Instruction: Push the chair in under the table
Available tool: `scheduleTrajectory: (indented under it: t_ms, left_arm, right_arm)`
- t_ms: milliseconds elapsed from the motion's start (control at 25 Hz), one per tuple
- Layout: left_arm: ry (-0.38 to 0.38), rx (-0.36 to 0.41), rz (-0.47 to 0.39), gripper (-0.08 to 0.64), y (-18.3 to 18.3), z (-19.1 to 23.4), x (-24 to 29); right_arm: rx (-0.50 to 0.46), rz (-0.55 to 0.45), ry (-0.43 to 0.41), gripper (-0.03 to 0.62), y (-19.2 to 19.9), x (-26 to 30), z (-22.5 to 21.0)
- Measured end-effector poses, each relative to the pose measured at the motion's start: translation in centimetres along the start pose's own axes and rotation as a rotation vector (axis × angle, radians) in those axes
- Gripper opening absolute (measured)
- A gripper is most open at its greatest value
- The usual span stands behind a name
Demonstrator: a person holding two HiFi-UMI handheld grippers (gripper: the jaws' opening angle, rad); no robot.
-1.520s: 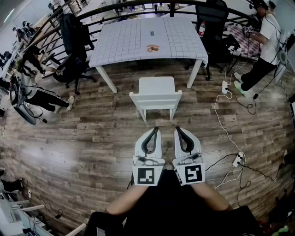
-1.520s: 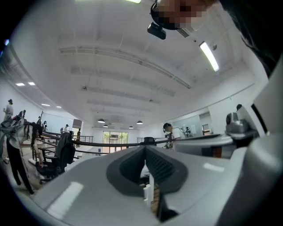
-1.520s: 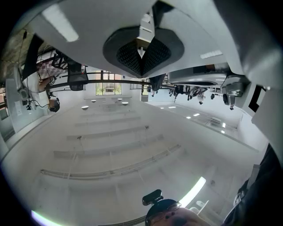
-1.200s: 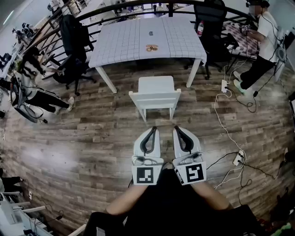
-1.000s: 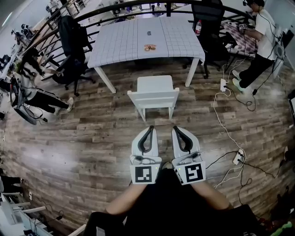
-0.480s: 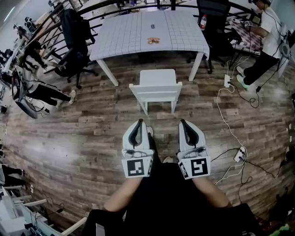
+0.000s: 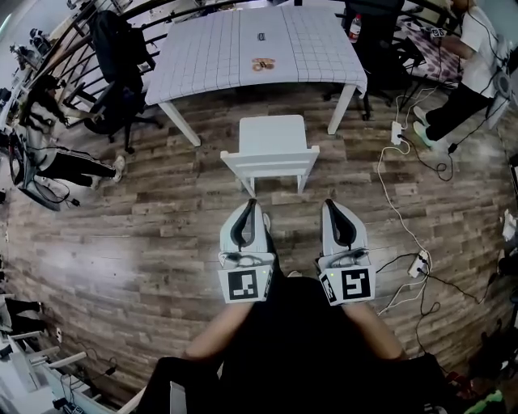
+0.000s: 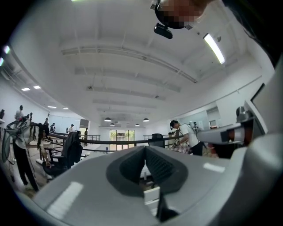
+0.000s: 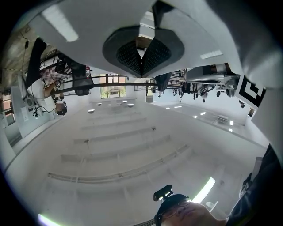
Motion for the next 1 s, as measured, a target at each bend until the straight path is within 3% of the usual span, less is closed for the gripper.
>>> scheduleTrajectory:
  t_ms: [480,1000]
  left_arm:
    - [0.034,-0.036,0.071,0.009,3.1,5.1,11.3]
    - [0.109,-0.036,0.098,0.009,3.4,12.5,22.6]
  right_arm:
    - [-0.016,0.089,0.0,-0.002,1.6,13.2,-2.1]
    - [-0.013,0.141,0.068,-0.002,1.4,27.6,-3.6]
Point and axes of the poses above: the fingertips, and each gripper's own axes: x forward along the fingers, z to its left, y out of its underside, the point moved 1 cm from there along -x, backward along the fingers, and after that the axes turned 1 degree about x, right-handed, at the moved point
